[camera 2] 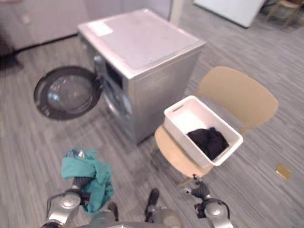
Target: Grab the laundry basket,head to the washer,open it,put in the laundry and shut it.
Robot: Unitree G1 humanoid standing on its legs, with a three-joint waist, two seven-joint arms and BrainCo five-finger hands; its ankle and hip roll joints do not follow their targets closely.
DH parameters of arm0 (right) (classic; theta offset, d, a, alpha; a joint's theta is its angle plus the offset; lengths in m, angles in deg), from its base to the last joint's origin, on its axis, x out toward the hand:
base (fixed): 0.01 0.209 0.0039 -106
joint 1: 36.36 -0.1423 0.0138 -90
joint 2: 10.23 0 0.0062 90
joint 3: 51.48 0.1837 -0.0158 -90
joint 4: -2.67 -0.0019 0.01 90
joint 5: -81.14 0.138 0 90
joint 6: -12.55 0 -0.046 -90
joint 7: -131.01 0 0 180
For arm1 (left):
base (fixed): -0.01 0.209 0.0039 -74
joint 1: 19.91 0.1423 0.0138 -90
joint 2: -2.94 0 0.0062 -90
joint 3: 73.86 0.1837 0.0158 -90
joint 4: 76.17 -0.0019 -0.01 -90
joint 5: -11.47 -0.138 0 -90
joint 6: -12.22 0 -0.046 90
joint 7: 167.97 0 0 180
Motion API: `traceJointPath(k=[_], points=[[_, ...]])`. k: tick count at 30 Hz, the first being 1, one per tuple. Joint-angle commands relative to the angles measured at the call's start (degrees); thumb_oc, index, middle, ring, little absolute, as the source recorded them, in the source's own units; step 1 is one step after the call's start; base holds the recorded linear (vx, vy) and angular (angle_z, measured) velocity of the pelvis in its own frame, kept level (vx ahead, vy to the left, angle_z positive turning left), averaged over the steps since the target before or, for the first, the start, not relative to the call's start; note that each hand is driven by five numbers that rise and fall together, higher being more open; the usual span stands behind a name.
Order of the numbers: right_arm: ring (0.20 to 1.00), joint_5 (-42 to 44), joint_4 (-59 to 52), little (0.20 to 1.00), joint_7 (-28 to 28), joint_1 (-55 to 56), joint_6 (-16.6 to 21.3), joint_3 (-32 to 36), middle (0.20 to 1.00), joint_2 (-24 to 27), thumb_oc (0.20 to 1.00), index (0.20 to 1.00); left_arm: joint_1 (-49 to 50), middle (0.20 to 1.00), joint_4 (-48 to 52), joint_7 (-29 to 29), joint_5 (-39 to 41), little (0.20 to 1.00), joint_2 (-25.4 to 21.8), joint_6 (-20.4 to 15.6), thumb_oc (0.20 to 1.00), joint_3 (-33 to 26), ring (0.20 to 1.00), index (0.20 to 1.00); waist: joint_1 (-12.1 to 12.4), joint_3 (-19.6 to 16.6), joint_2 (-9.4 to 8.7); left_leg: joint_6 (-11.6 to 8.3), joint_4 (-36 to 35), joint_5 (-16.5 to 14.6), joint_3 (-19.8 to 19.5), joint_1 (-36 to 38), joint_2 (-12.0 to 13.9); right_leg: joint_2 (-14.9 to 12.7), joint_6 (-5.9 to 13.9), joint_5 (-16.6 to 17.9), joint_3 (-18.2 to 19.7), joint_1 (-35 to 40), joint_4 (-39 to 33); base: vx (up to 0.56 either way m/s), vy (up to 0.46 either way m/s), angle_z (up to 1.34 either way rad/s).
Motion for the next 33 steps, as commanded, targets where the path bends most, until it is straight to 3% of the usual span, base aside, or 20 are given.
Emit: traceJointPath(k=[1,3,5,8,9,11,12,13,14,18,21,22,24,27,28,30,31,33], points=[[1.0,-0.6,0.2,1.0,0.9,-1.5,1.0,0.6,1.0,0.1,1.0,1.0,0.1,0.2,1.5,-2.0,0.3,0.2,-1.1,-1.7,0.2,-0.7,0.2,0.2,-1.6,-2.3,1.68,-3.87,1.9,6.2,6.1,-2.5,5.0,-4.2,6.22,-11.6,3.4,8.0,0.6,0.0,0.169,1.3],[1.0,-0.8,0.5,1.0,1.0,-1.1,0.7,0.8,1.0,-0.2,1.0,1.0,-0.4,0.2,1.0,-2.1,0.1,0.2,-0.8,-1.7,0.2,-0.8,0.2,0.2,-2.5,-2.8,2.29,-4.11,0.6,6.8,10.6,-1.1,6.5,-5.4,6.53,-11.3,0.4,8.0,0.6,0.05,0.232,0.65],[1.0,-1.2,0.7,1.0,0.7,-0.9,0.4,0.3,1.0,-0.5,1.0,1.0,-0.2,0.2,0.6,-1.7,-0.3,0.2,-0.6,-1.5,0.2,-0.5,0.2,0.2,-2.5,-3.2,2.63,-3.68,0.1,6.2,9.9,-0.9,5.2,-6.4,7.19,-10.9,-0.1,8.3,1.2,0.15,0.335,0.84],[1.0,-1.5,1.1,1.0,0.7,-1.7,-0.1,-0.2,1.0,-1.6,1.0,1.0,-0.5,0.2,-0.2,-1.5,-0.8,0.2,-0.9,-1.4,0.2,-0.6,0.2,0.2,-1.7,-3.4,1.46,-2.23,0.9,4.5,8.6,-2.2,2.8,-9.0,8.28,-10.2,-0.4,8.3,2.9,0.14,0.304,0.55],[1.0,-1.7,0.4,1.0,0.4,-2.5,-0.1,-1.0,1.0,-2.7,1.0,1.0,-0.5,0.2,0.2,-1.2,-1.1,0.2,-1.9,-1.4,0.2,-0.6,0.2,0.2,-0.8,-3.1,0.68,-0.51,0.6,2.7,7.3,-2.4,0.4,-11.4,9.1,-10.2,-0.4,7.3,6.7,0.15,0.302,0.43],[1.0,-1.6,-0.2,1.0,0.3,-3.0,-0.2,-1.4,1.0,-3.2,1.0,1.0,-0.9,0.2,0.3,-1.1,-1.5,0.2,-2.3,-1.2,0.2,-0.5,0.2,0.2,-0.9,-2.8,0.18,0.36,0.4,1.7,6.2,-2.3,-1.1,-12.4,9.43,-10.2,1.0,6.3,9.5,0.14,0.213,0.67],[1.0,-1.5,-0.9,1.0,0.2,-3.4,0.0,-1.7,1.0,-3.4,1.0,1.0,-1.3,0.2,0.5,-1.3,-1.8,0.2,-2.7,-1.3,0.2,-0.1,0.2,0.2,-1.3,-2.1,-0.1,1.01,0.5,0.9,4.7,-2.3,-2.4,-12.2,9.52,-10.4,4.0,4.9,12.1,0.25,0.32,0.66],[1.0,-1.1,-2.1,1.0,0.0,-4.3,0.1,-2.6,1.0,-3.4,1.0,1.0,-2.1,0.2,0.3,-1.5,-1.2,0.2,-2.9,-1.4,0.2,0.5,0.2,0.2,-2.6,-0.5,0.03,2.38,0.5,-0.7,0.8,-1.6,-5.0,-8.4,9.75,-12.0,13.4,0.4,17.5,0.28,0.333,0.54],[1.0,-1.1,-2.3,1.0,0.1,-4.5,0.2,-3.0,1.0,-3.2,1.0,1.0,-2.2,0.2,0.1,-1.6,-0.8,0.2,-2.8,-1.5,0.2,0.3,0.2,0.2,-2.7,0.0,0.38,2.93,0.2,-1.3,0.0,-1.0,-6.0,-6.8,9.86,-13.3,16.1,-1.5,19.5,0.21,0.259,0.73],[1.0,-1.1,-2.4,1.0,0.5,-5.7,0.3,-4.3,1.0,-2.9,1.0,1.0,-2.4,0.2,-1.1,-1.9,-0.2,0.2,-2.2,-1.4,0.2,1.0,0.2,0.2,-2.9,1.3,1.31,4.35,-1.1,-3.0,-2.8,1.7,-7.9,-4.1,8.27,-13.9,17.8,-6.3,21.2,0.29,0.115,0.58],[1.0,-1.4,-2.7,1.0,0.7,-6.5,0.1,-5.0,1.0,-2.4,1.0,1.0,-2.3,0.2,-1.8,-1.7,-0.3,0.2,-1.5,-1.3,0.2,1.6,0.2,0.2,-2.9,2.1,1.57,5.08,-1.4,-5.1,-5.0,4.1,-9.4,-3.1,8.46,-12.3,17.1,-9.5,17.8,0.24,-0.016,0.36],[1.0,-1.5,-3.0,1.0,0.7,-6.6,0.1,-4.9,1.0,-2.3,1.0,1.0,-2.4,0.2,-2.0,-1.6,-0.2,0.2,-1.2,-1.2,0.2,1.7,0.2,0.2,-3.1,2.4,1.18,5.15,-1.3,-4.8,-5.2,4.6,-10.2,-3.1,8.32,-9.9,16.6,-11.6,15.7,0.32,-0.093,0.61],[1.0,-1.7,-3.1,1.0,0.5,-6.2,0.0,-4.8,1.0,-2.3,1.0,1.0,-2.2,0.2,-1.9,-1.3,-0.5,0.2,-0.7,-1.2,0.2,2.0,0.2,0.2,-3.6,2.3,1.26,4.6,-1.5,-6.1,-6.9,6.4,-10.6,-3.6,9.4,-8.2,16.0,-12.8,11.2,0.41,-0.146,0.58],[1.0,-2.0,-3.8,1.0,0.1,-4.1,0.0,-3.8,1.0,-1.7,1.0,1.0,-1.8,0.2,-0.7,-0.3,-2.2,0.2,-0.4,-1.7,0.2,3.7,0.2,0.2,-4.6,1.1,1.14,3.54,0.2,-9.1,-9.5,8.6,-11.1,-4.3,9.22,-7.1,17.6,-11.5,9.0,0.46,-0.237,0.88],[1.0,-1.9,-2.6,1.0,0.2,-3.7,0.2,-3.1,1.0,-1.3,1.0,1.0,-1.9,0.2,-0.8,0.0,-2.3,0.2,0.2,-1.7,0.2,4.8,0.2,0.2,-5.3,0.3,1.66,1.02,5.4,-8.1,-9.0,7.6,-8.9,-3.9,7.83,-6.8,16.9,-9.7,9.4,0.62,-0.448,1.26],[1.0,-1.4,-2.5,1.0,0.5,-3.0,0.4,-2.7,1.0,0.4,1.0,1.0,-2.3,0.2,0.2,0.6,-2.4,0.2,0.3,-1.5,0.2,6.2,0.2,0.2,-5.5,-0.3,1.61,-3.0,22.3,0.9,-6.7,2.4,-3.0,-1.7,4.02,-9.7,15.2,-3.9,8.2,0.73,-0.452,0.94],[1.0,-1.6,-1.9,1.0,0.8,-3.0,0.4,-2.4,1.0,1.3,1.0,1.0,-2.8,0.2,0.1,0.3,-2.8,0.2,0.5,-1.3,0.2,6.4,0.2,0.2,-4.9,-0.2,0.77,-0.91,18.4,-0.9,-3.9,-1.8,-1.6,-1.3,3.64,-12.6,15.9,-0.2,8.0,0.57,-0.204,0.02],[1.0,-1.6,-1.9,1.0,0.9,-2.8,0.4,-2.2,1.0,1.5,1.0,1.0,-2.7,0.2,0.4,0.1,-3.0,0.2,0.5,-1.3,0.2,6.4,0.2,0.2,-4.7,-0.1,0.42,-0.47,15.7,-1.5,-3.9,-3.3,-1.7,-1.6,3.87,-13.2,16.2,0.7,7.8,0.37,-0.012,-1.02]])
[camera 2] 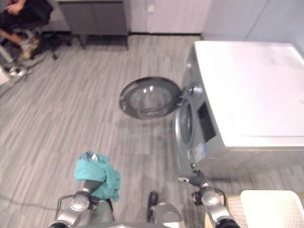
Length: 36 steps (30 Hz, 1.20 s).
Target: Grab the laundry basket,head to the washer,open it,put in the laundry and shut it.
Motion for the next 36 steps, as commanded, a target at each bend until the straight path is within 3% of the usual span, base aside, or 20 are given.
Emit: traceJointPath(k=[1,3,4,5,8,14,16,17,18,19,20,22,24,26,28,31,32,33,35,36], points=[[1.0,-1.0,-2.0,1.0,0.9,1.4,1.1,-0.6,1.0,0.9,1.0,1.0,-2.6,0.2,2.4,-0.7,-2.5,0.2,-0.9,-1.6,0.2,-0.7,0.2,0.2,-0.5,1.0,0.42,1.3,-17.5,-7.2,1.5,9.4,-4.8,-3.3,5.84,-4.8,0.8,1.7,-0.4,0.48,0.095,-0.88],[1.0,-0.9,-0.1,1.0,1.5,1.5,1.3,-0.8,1.0,0.5,1.0,1.0,-3.0,0.2,2.6,-1.3,-2.0,0.2,-0.8,-1.6,0.2,-0.5,0.2,0.2,1.0,1.7,1.06,-0.76,-29.7,1.9,-3.4,5.8,-3.1,-1.4,5.8,-8.2,2.9,5.5,0.4,0.54,0.159,-0.38],[1.0,-0.9,0.0,1.0,1.5,1.5,1.3,-0.8,1.0,0.5,1.0,1.0,-3.0,0.2,2.6,-1.3,-2.0,0.2,-0.8,-1.6,0.2,-0.5,0.2,0.2,1.0,1.7,1.02,-0.76,-29.9,2.0,-3.4,5.9,-3.2,-1.5,5.81,-8.3,2.9,5.6,0.5,0.68,0.263,-0.52],[1.0,-0.8,1.5,1.0,1.8,1.2,1.4,-0.9,1.0,0.0,1.0,1.0,-3.4,0.2,2.5,-1.6,-1.4,0.2,-0.9,-1.7,0.2,-0.4,0.2,0.2,2.0,1.9,1.04,-1.36,-35.3,4.0,-9.4,4.0,-2.3,-0.6,5.56,-11.3,6.9,8.1,3.0,0.57,0.25,-0.8],[1.0,-0.5,2.5,1.0,1.1,1.2,1.4,-0.3,1.0,-0.5,1.0,1.0,-3.3,0.2,2.1,-1.2,-1.5,0.2,-1.1,-1.6,0.2,-0.2,0.2,0.2,2.3,0.3,1.08,-1.69,-33.2,4.4,-13.2,3.2,-2.0,-0.9,6.68,-13.3,11.6,11.2,3.6,0.64,0.343,-1.12],[1.0,0.2,2.7,1.0,-0.2,0.1,1.3,-0.4,1.0,-2.1,1.0,1.0,-5.0,0.2,2.4,-0.7,-2.8,0.2,-2.7,-1.7,0.2,1.2,0.2,0.2,0.8,-2.0,-0.99,0.6,-23.5,-0.2,-6.4,1.8,-4.2,-6.2,9.95,-9.0,15.4,8.2,7.9,0.31,0.279,-0.79],[1.0,0.4,2.2,1.0,-0.1,-1.5,1.5,-0.9,1.0,-2.4,1.0,1.0,-6.3,0.2,4.1,-0.8,-2.6,0.2,-3.7,-2.0,0.2,1.9,0.2,0.2,1.0,-2.0,-0.95,1.83,-23.5,-2.4,-1.7,3.5,-3.9,-8.2,10.75,-5.7,12.3,4.2,12.2,0.17,0.244,-0.95],[1.0,0.1,1.3,1.0,-0.3,-1.8,1.4,-1.4,1.0,-3.0,1.0,1.0,-6.5,0.2,5.2,-0.5,-2.5,0.2,-4.0,-1.9,0.2,2.6,0.2,0.2,0.9,-2.0,-0.8,2.69,-24.2,-3.9,1.8,6.1,-4.2,-10.6,11.01,-4.1,6.0,2.2,14.1,0.32,0.372,-1.21],[1.0,-0.7,0.6,1.0,-0.4,-2.4,1.3,-2.3,1.0,-3.2,1.0,1.0,-6.8,0.2,7.1,0.1,-2.7,0.2,-4.3,-1.7,0.2,3.4,0.2,0.2,0.3,-2.2,-0.86,2.69,-25.6,-5.9,4.4,9.6,-5.3,-10.1,10.68,-5.5,2.0,0.9,12.9,0.22,0.276,-1.05],[1.0,-0.8,0.6,1.0,-0.4,-2.5,1.3,-2.3,1.0,-3.2,1.0,1.0,-6.8,0.2,7.1,0.1,-2.7,0.2,-4.3,-1.7,0.2,3.3,0.2,0.2,0.5,-2.1,-0.72,3.16,-25.8,-4.8,5.1,9.3,-4.9,-9.8,10.3,-4.6,1.8,0.5,12.6,0.2,0.233,-0.69],[1.0,-1.0,-0.2,1.0,-0.6,-2.9,1.4,-2.9,1.0,-3.1,1.0,1.0,-7.2,0.2,8.4,0.3,-2.8,0.2,-4.7,-1.9,0.2,3.9,0.2,0.2,0.1,-2.0,-0.75,2.96,-27.0,-6.8,7.3,11.9,-5.9,-8.3,10.21,-6.0,-1.9,-1.1,11.0,0.06,0.095,-0.87],[1.0,-1.0,-0.2,1.0,-0.6,-3.1,1.5,-3.2,1.0,-3.1,1.0,1.0,-7.4,0.2,9.1,0.4,-3.0,0.2,-4.9,-2.0,0.2,4.2,0.2,0.2,0.3,-1.9,-0.61,3.09,-27.8,-7.2,8.6,13.3,-6.1,-7.7,9.77,-6.0,-4.5,-2.4,10.6,0.1,0.084,-1.06],[1.0,-1.3,-0.4,1.0,-0.8,-3.2,1.5,-3.7,1.0,-3.3,1.0,1.0,-7.7,0.2,10.9,0.5,-3.0,0.2,-5.5,-2.0,0.2,4.3,0.2,0.2,1.2,-1.7,-0.39,3.18,-28.6,-8.4,11.6,16.2,-5.9,-8.8,8.28,-5.8,-13.7,-4.4,10.7,0.08,0.019,-0.68],[1.0,-1.5,-0.8,1.0,-1.0,-2.4,1.6,-3.6,1.0,-3.4,1.0,1.0,-7.5,0.2,11.9,0.9,-3.7,0.2,-5.4,-2.1,0.2,4.6,0.2,0.2,0.3,-1.8,-0.5,3.28,-27.7,-9.4,12.7,17.5,-6.0,-8.9,7.76,-5.8,-15.8,-4.9,10.2,0.11,-0.095,-0.93],[1.0,-1.3,-1.0,1.0,-1.3,-0.4,1.7,-2.8,1.0,-2.9,1.0,1.0,-7.1,0.2,13.0,1.4,-5.0,0.2,-5.3,-2.6,0.2,4.7,0.2,0.2,-1.2,-2.0,-1.06,3.21,-24.9,-10.9,13.2,17.7,-5.7,-6.8,7.63,-6.1,-10.9,-3.2,6.2,0.15,-0.166,-0.87],[1.0,-1.0,0.2,1.0,-1.2,0.6,1.8,-2.4,1.0,-2.5,1.0,1.0,-6.5,0.2,14.7,2.2,-4.5,0.2,-5.4,-2.9,0.2,4.6,0.2,0.2,-1.2,-2.1,-0.74,1.77,-19.9,-11.2,14.7,17.2,-3.5,-5.4,6.3,-5.8,-10.4,-0.8,2.6,0.12,-0.14,0.02],[1.0,0.2,0.6,1.0,-0.6,0.3,1.8,-2.2,1.0,-1.4,1.0,1.0,-6.7,0.2,14.3,1.2,-2.6,0.2,-4.2,-3.0,0.2,4.5,0.2,0.2,-0.4,-1.2,-0.18,-0.36,-12.9,-8.6,8.7,14.0,-2.3,-3.3,5.05,-6.7,-6.9,1.8,0.0,0.13,-0.071,-0.46],[1.0,0.2,0.7,1.0,-0.6,0.3,1.8,-2.1,1.0,-1.3,1.0,1.0,-6.8,0.2,14.2,1.2,-2.6,0.2,-4.1,-3.1,0.2,4.5,0.2,0.2,-0.4,-1.1,-0.09,-0.45,-12.7,-8.6,8.7,14.0,-2.2,-3.3,4.99,-6.7,-6.9,1.9,-0.1,0.16,-0.038,-0.87],[1.0,0.4,1.4,1.0,-0.6,0.3,1.7,-2.3,1.0,-1.1,1.0,1.0,-7.1,0.2,12.4,0.4,-2.0,0.2,-2.7,-3.1,0.2,4.7,0.2,0.2,0.0,-0.9,0.14,0.14,-14.4,-10.8,3.3,12.7,-4.1,-3.3,5.43,-7.0,-4.4,2.5,-0.4,0.06,0.09,-1.13],[1.0,0.3,1.5,1.0,-0.6,0.4,1.7,-2.5,1.0,-1.0,1.0,1.0,-6.9,0.2,11.5,-0.1,-1.8,0.2,-2.2,-3.1,0.2,4.6,0.2,0.2,0.2,-0.7,-0.11,0.71,-16.6,-9.8,1.6,11.4,-4.8,-3.7,5.47,-6.2,-3.2,1.9,-0.1,0.06,0.143,-0.78]])
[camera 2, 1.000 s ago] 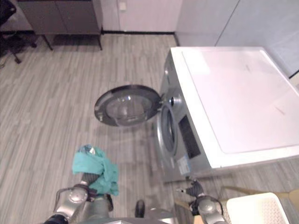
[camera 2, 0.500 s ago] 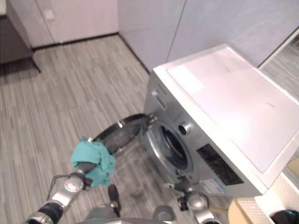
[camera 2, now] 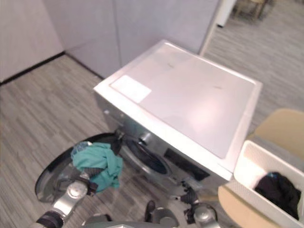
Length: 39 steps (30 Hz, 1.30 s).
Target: Grab the laundry basket,head to the washer,open it,put in the laundry and shut it.
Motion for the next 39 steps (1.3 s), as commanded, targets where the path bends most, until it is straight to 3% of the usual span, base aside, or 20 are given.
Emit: traceJointPath(k=[1,2,3,5,8,12,15,16,20,21,22,23,26,27,28,30,31,34,37,39], points=[[1.0,0.3,-0.7,1.0,1.2,-3.2,1.8,1.0,1.0,2.2,1.0,1.0,-3.8,0.2,0.3,-2.6,0.5,0.2,2.0,-4.3,0.2,-0.2,0.2,0.2,0.1,2.4,-0.97,0.55,-8.3,-1.8,-6.1,1.3,-4.0,-1.4,5.84,-4.6,1.6,3.0,-5.0,0.11,0.205,-0.77],[1.0,0.0,-0.1,1.0,1.5,-3.4,1.8,0.8,1.0,2.4,1.0,1.0,-3.7,0.2,-0.7,-3.6,0.8,0.2,2.3,-4.4,0.2,-0.6,0.2,0.2,1.1,3.0,-0.3,0.03,-12.5,0.5,-12.4,0.4,-4.7,-0.8,6.3,-4.8,4.5,3.1,-4.6,0.13,0.156,-0.94],[1.0,0.0,-0.1,1.0,1.5,-3.4,1.8,0.8,1.0,2.4,1.0,1.0,-3.7,0.2,-0.7,-3.6,0.8,0.2,2.3,-4.4,0.2,-0.6,0.2,0.2,1.1,2.9,-0.32,0.05,-12.7,0.7,-12.4,0.3,-4.8,-0.9,6.29,-4.7,4.5,2.9,-4.7,0.12,0.15,-1.16],[1.0,-0.2,0.1,1.0,1.6,-3.7,1.8,0.9,1.0,2.8,1.0,1.0,-3.8,0.2,-1.9,-4.3,1.8,0.2,2.7,-4.6,0.2,-1.1,0.2,0.2,1.8,3.5,0.28,-0.24,-15.2,1.7,-18.8,-0.3,-6.0,-0.3,6.63,-4.7,8.0,2.9,-3.9,0.08,0.146,-1.0],[1.0,-0.5,1.2,1.0,1.6,-4.0,1.9,1.4,1.0,2.8,1.0,1.0,-4.2,0.2,-4.0,-4.5,2.0,0.2,3.4,-4.7,0.2,-1.4,0.2,0.2,0.8,3.4,1.07,0.19,-17.1,1.6,-16.8,1.4,-6.0,-1.0,7.55,-4.1,10.3,1.6,-3.4,0.02,0.285,-0.87],[1.0,-0.3,1.2,1.0,2.2,-7.0,1.6,0.9,1.0,2.0,1.0,1.0,-7.9,0.2,-4.6,-6.1,1.8,0.2,2.2,-5.4,0.2,-0.8,0.2,0.2,-0.4,6.6,0.33,2.75,-17.3,0.4,-11.3,0.7,-8.6,-3.7,10.61,-0.8,16.1,-5.9,-0.6,-0.14,0.31,-1.12],[1.0,0.0,1.0,1.0,2.3,-8.4,1.6,0.2,1.0,1.4,1.0,1.0,-10.2,0.2,-4.9,-6.8,2.2,0.2,1.8,-5.6,0.2,-0.6,0.2,0.2,-0.2,8.3,-0.25,3.4,-16.2,0.1,-9.7,-0.9,-9.0,-4.4,11.19,0.1,16.0,-9.3,1.7,-0.24,0.175,-0.66],[1.0,0.1,1.1,1.0,2.4,-9.4,1.6,-0.3,1.0,1.1,1.0,1.0,-11.4,0.2,-4.6,-7.0,2.3,0.2,1.4,-5.5,0.2,-0.4,0.2,0.2,0.4,9.0,-0.28,3.82,-15.5,0.2,-8.7,-1.9,-8.7,-5.0,11.19,-0.1,13.7,-10.6,4.0,-0.24,0.073,-0.17],[1.0,0.3,0.9,1.0,2.0,-9.6,2.4,-0.9,1.0,0.4,1.0,1.0,-11.6,0.2,-3.1,-6.3,2.3,0.2,0.3,-5.5,0.2,-0.2,0.2,0.2,1.5,9.2,-0.53,4.64,-14.9,1.6,-7.2,-3.8,-8.2,-3.2,9.2,-5.6,7.8,-8.3,12.9,-0.2,0.03,-0.27],[1.0,0.4,0.5,1.0,2.0,-9.8,2.6,-1.4,1.0,0.1,1.0,1.0,-10.7,0.2,-0.5,-6.0,2.7,0.2,-0.4,-5.5,0.2,-0.5,0.2,0.2,3.8,9.2,-1.56,3.87,-15.6,3.7,-6.1,-5.5,-7.7,-2.2,7.45,-7.9,4.5,-5.4,10.2,-0.18,-0.069,-0.04],[1.0,0.4,0.5,1.0,2.0,-9.8,2.6,-1.4,1.0,0.0,1.0,1.0,-10.7,0.2,-0.5,-6.0,2.7,0.2,-0.4,-5.5,0.2,-0.5,0.2,0.2,3.8,9.2,-1.56,3.86,-15.7,3.7,-6.1,-5.5,-7.7,-2.2,7.44,-7.9,4.4,-5.3,10.1,-0.15,-0.148,-0.18],[1.0,0.9,0.1,1.0,2.2,-9.9,2.9,-1.7,1.0,0.1,1.0,1.0,-11.0,0.2,0.6,-5.6,3.2,0.2,-0.8,-5.7,0.2,-0.5,0.2,0.2,4.4,9.2,-2.26,2.85,-14.6,3.6,-6.5,-7.6,-8.0,-1.7,6.41,-10.5,4.5,-4.5,8.6,-0.13,-0.146,-0.43],[1.0,2.4,-2.5,1.0,3.4,-11.0,3.5,-1.5,1.0,1.7,1.0,1.0,-12.2,0.2,2.7,-6.1,4.4,0.2,-1.2,-6.1,0.2,-0.8,0.2,0.2,5.6,11.8,-1.96,0.52,-10.9,7.0,-7.3,-14.8,-5.7,1.7,4.3,-9.4,6.8,-6.3,3.9,-0.4,-0.184,-0.13],[1.0,3.4,-3.9,1.0,4.4,-13.0,4.0,-1.6,1.0,2.9,1.0,1.0,-14.4,0.2,3.3,-7.2,5.6,0.2,-0.9,-6.5,0.2,-0.9,0.2,0.2,6.2,13.9,-0.62,-0.36,-9.4,8.7,-11.7,-17.5,-5.4,2.6,3.27,-8.0,6.2,-11.1,5.3,-0.45,-0.066,0.15],[1.0,3.4,-3.9,1.0,4.4,-13.1,4.0,-1.6,1.0,2.9,1.0,1.0,-14.4,0.2,3.3,-7.2,5.6,0.2,-0.9,-6.5,0.2,-0.9,0.2,0.2,6.1,13.8,-0.57,-0.36,-9.3,8.7,-11.8,-17.7,-5.4,2.6,3.26,-8.0,6.1,-11.2,5.3,-0.33,-0.033,-0.31],[1.0,3.9,-4.6,1.0,4.6,-13.1,4.2,-0.9,1.0,3.6,1.0,1.0,-15.8,0.2,3.9,-7.9,5.6,0.2,-0.4,-6.6,0.2,-1.0,0.2,0.2,4.2,14.0,-1.24,0.26,-3.7,3.8,-14.4,-19.3,-5.6,0.0,3.94,-8.3,5.5,-14.4,7.0,-0.16,-0.004,-0.21],[1.0,4.1,-7.1,1.0,4.6,-12.4,4.4,-0.2,1.0,4.2,1.0,1.0,-17.7,0.2,5.3,-8.8,4.6,0.2,-0.8,-6.5,0.2,-1.2,0.2,0.2,2.2,13.2,-1.4,1.67,1.2,-1.4,-14.5,-19.6,-5.3,-0.8,4.02,-7.7,5.3,-19.8,10.3,-0.19,0.028,0.16],[1.0,4.7,-8.5,1.0,4.9,-12.7,4.8,0.3,1.0,4.9,1.0,1.0,-21.4,0.2,5.9,-10.6,4.2,0.2,-0.4,-6.8,0.2,-0.9,0.2,0.2,0.7,14.2,-0.15,2.53,2.7,-2.3,-14.6,-21.7,-5.9,-1.4,4.46,-8.0,5.5,-23.9,14.6,-0.14,0.068,0.33],[1.0,5.8,-10.4,1.0,5.5,-13.8,5.5,0.5,1.0,5.6,1.0,1.0,-27.2,0.2,4.5,-13.1,3.6,0.2,-1.2,-7.2,0.2,-0.5,0.2,0.2,0.0,16.2,-0.34,2.72,7.0,-3.6,-13.8,-26.7,-5.0,-2.2,4.16,-9.4,5.9,-29.0,20.0,-0.17,0.061,0.29],[1.0,7.0,-12.8,1.0,6.6,-15.9,6.9,0.3,1.0,6.3,1.0,1.0,-37.4,0.2,2.4,-16.9,2.6,0.2,-4.6,-7.0,0.2,0.0,0.2,0.2,-0.9,15.8,-0.38,3.77,17.7,-7.1,-13.8,-37.9,-2.6,-3.2,3.01,-12.8,7.3,-40.6,31.5,-0.22,0.116,-0.14]])
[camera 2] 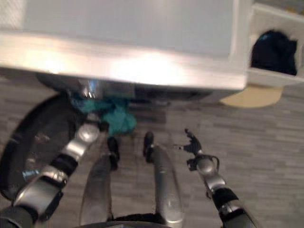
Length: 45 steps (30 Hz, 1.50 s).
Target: Grab the laundry basket,head to the washer,open it,put in the laundry and shut it.
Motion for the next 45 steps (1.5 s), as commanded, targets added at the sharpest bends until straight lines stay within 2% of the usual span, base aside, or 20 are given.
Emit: traceJointPath(k=[1,3,5,6,8,9,14,15,17,19,27,30,32,34,36,37,42,44,45], points=[[1.0,3.9,-7.2,1.0,2.6,3.1,4.4,-1.5,1.0,1.0,1.0,1.0,-8.2,0.2,0.0,-7.6,-0.6,0.2,-3.9,-3.6,0.2,0.9,0.2,0.2,-1.1,-7.2,0.58,2.78,11.2,-3.1,-0.9,-13.8,3.0,-2.4,5.54,-6.7,3.8,-8.3,6.1,-0.16,0.085,-0.08],[1.0,4.1,-8.2,1.0,2.7,2.8,4.6,-1.4,1.0,1.1,1.0,1.0,-11.8,0.2,-1.4,-8.4,-0.4,0.2,-4.8,-3.4,0.2,1.2,0.2,0.2,-1.4,-7.2,0.49,2.89,13.9,-3.8,-1.5,-17.0,3.4,-2.4,5.35,-7.5,3.8,-11.0,8.2,-0.1,0.019,-0.27],[1.0,4.6,-10.3,1.0,3.1,1.6,5.4,-1.8,1.0,1.5,1.0,1.0,-19.7,0.2,-5.1,-10.4,0.1,0.2,-7.3,-3.0,0.2,2.0,0.2,0.2,-2.3,-6.8,0.26,3.45,18.3,-5.0,-2.4,-22.3,4.0,-2.5,4.98,-8.4,4.2,-16.0,12.2,-0.1,0.007,-0.44],[1.0,5.1,-11.2,1.0,3.1,0.8,6.2,-2.6,1.0,2.1,1.0,1.0,-27.0,0.2,-9.1,-11.9,0.4,0.2,-9.5,-2.7,0.2,3.7,0.2,0.2,-3.4,-6.9,0.19,4.11,22.3,-6.1,-3.9,-27.2,4.6,-2.4,4.86,-8.9,4.5,-20.3,15.5,-0.08,0.019,-0.21],[1.0,5.4,-12.6,1.0,2.7,0.5,6.8,-2.6,1.0,2.4,1.0,1.0,-30.7,0.2,-11.1,-12.4,0.4,0.2,-10.7,-2.8,0.2,4.8,0.2,0.2,-4.0,-7.2,0.27,4.4,24.7,-6.8,-4.6,-30.0,5.1,-2.5,4.68,-9.6,4.6,-23.0,17.5,-0.03,0.023,0.03],[1.0,5.5,-13.8,1.0,2.2,0.4,7.3,-2.7,1.0,3.5,1.0,1.0,-36.4,0.2,-13.2,-12.6,0.7,0.2,-12.9,-2.7,0.2,7.0,0.2,0.2,-4.8,-7.5,0.46,4.79,27.4,-7.6,-5.5,-33.1,5.6,-2.4,4.42,-10.3,4.8,-26.1,20.2,0.0,0.025,-0.07],[1.0,7.0,-16.8,1.0,-0.3,2.1,7.8,-1.6,1.0,5.5,1.0,1.0,-44.7,0.2,-13.8,-11.7,1.2,0.2,-17.3,-3.2,0.2,12.2,0.2,0.2,-6.1,-8.8,1.19,5.28,33.7,-9.4,-7.2,-39.9,6.7,-2.0,4.21,-11.6,5.0,-32.6,25.7,0.02,0.018,-0.13],[1.0,7.0,-16.9,1.0,-0.3,2.2,7.8,-1.5,1.0,5.5,1.0,1.0,-44.9,0.319,-14.0,-11.7,1.3,0.319,-17.2,-3.2,0.319,12.4,0.319,0.319,-6.1,-8.9,1.19,5.27,33.9,-9.5,-7.3,-40.3,6.8,-2.0,4.2,-11.7,5.0,-32.9,25.9,0.01,0.008,-0.09],[1.0,8.2,-17.6,1.0,-1.2,2.0,7.7,-1.4,1.0,6.7,1.0,1.0,-48.9,1.0,-18.2,-9.8,2.6,1.0,-17.8,-2.4,1.0,15.5,1.0,1.0,-6.7,-9.4,1.47,5.47,35.5,-10.0,-7.6,-42.1,7.1,-1.7,4.11,-11.8,5.2,-34.8,27.3,0.01,0.017,-0.06],[1.0,9.0,-17.9,1.0,-2.4,1.5,7.6,-1.0,1.0,8.0,1.0,1.0,-52.0,1.0,-23.6,-6.3,0.2,1.0,-18.6,-0.7,1.0,19.9,1.0,1.0,-6.9,-9.9,1.89,5.49,36.4,-9.9,-7.9,-43.6,7.6,-1.5,4.19,-11.6,5.1,-36.1,28.1,0.0,0.002,-0.17],[1.0,10.5,-19.7,1.0,-5.1,3.3,6.7,-0.5,1.0,9.4,1.0,1.0,-43.1,1.0,-21.7,-1.6,-0.8,1.0,-18.5,-0.5,1.0,18.0,1.0,1.0,-6.4,-11.2,2.44,5.15,35.3,-9.1,-7.8,-44.3,7.9,-0.6,4.11,-10.2,5.1,-37.0,26.6,-0.01,-0.023,-0.03],[1.0,10.3,-18.7,1.0,-5.3,3.3,6.6,-0.7,1.0,8.9,1.0,1.0,-38.3,1.0,-20.5,-0.9,-0.6,1.0,-18.8,-0.6,1.0,16.0,1.0,1.0,-6.0,-12.2,2.96,4.6,33.3,-8.1,-7.6,-43.8,7.7,-0.7,4.0,-9.6,4.9,-36.5,24.8,-0.01,-0.025,-0.04],[1.0,10.1,-18.6,1.0,-6.0,3.7,6.3,-0.5,1.0,8.6,1.0,1.0,-32.0,1.0,-15.3,0.5,-1.0,1.0,-19.9,-0.9,1.0,14.0,1.0,1.0,-5.3,-13.3,3.52,3.88,30.0,-6.8,-7.1,-42.5,7.6,-0.7,3.95,-8.9,4.6,-35.5,22.3,-0.01,-0.053,-0.02],[1.0,10.1,-18.7,1.0,-6.3,4.0,6.3,-0.4,1.0,8.7,1.0,1.0,-29.7,1.0,-13.4,0.8,-2.0,1.0,-20.4,-0.9,1.0,13.6,1.0,1.0,-5.1,-13.8,3.78,3.64,28.7,-6.4,-6.8,-41.6,7.7,-0.6,3.96,-8.6,4.5,-34.8,21.0,-0.02,-0.039,0.07],[1.0,9.2,-17.7,1.0,-6.4,4.4,6.2,-0.5,1.0,7.5,1.0,1.0,-22.5,1.0,-9.6,-0.1,-2.3,1.0,-19.8,-1.4,1.0,9.0,1.0,1.0,-4.0,-15.1,4.29,2.69,24.7,-4.8,-6.0,-39.1,7.7,-0.7,4.07,-7.6,3.9,-32.0,17.7,-0.05,-0.055,0.07],[1.0,9.2,-17.6,1.0,-6.4,4.5,6.2,-0.7,1.0,7.6,1.0,1.0,-22.0,1.0,-9.3,-0.2,-2.4,1.0,-19.8,-1.3,1.0,8.6,1.0,1.0,-4.2,-15.1,4.37,2.67,24.4,-4.7,-6.0,-38.8,7.7,-0.7,4.07,-7.5,3.9,-31.7,17.5,-0.03,-0.027,0.04],[1.0,5.3,-13.7,1.0,-4.9,5.0,5.1,-1.3,1.0,4.4,1.0,1.0,-1.0,1.0,-2.5,0.1,0.3,1.0,-13.3,-2.7,1.0,-1.5,1.0,1.0,-2.0,-16.9,4.85,1.65,14.9,-2.3,-3.7,-28.4,7.6,-0.6,5.08,-5.3,3.4,-22.2,8.8,-0.02,-0.036,0.05],[1.0,1.6,-9.1,1.0,-4.6,6.7,3.7,-2.1,1.0,2.7,1.0,1.0,15.9,1.0,-0.2,3.0,3.1,1.0,-6.2,-3.3,1.0,-5.7,1.0,1.0,-0.4,-17.6,4.76,1.5,3.3,0.1,-1.6,-13.6,5.5,-0.5,6.5,-2.8,3.2,-8.8,-1.7,0.06,-0.001,0.18],[1.0,1.6,-9.1,1.0,-4.6,6.7,3.7,-2.2,1.0,2.7,1.0,1.0,16.2,1.0,-0.1,3.1,3.1,1.0,-6.2,-3.2,1.0,-5.8,1.0,1.0,-0.5,-17.1,4.58,1.5,2.6,0.3,-1.3,-12.5,5.4,-0.6,6.54,-2.6,3.3,-7.9,-2.1,0.14,0.047,0.16]])
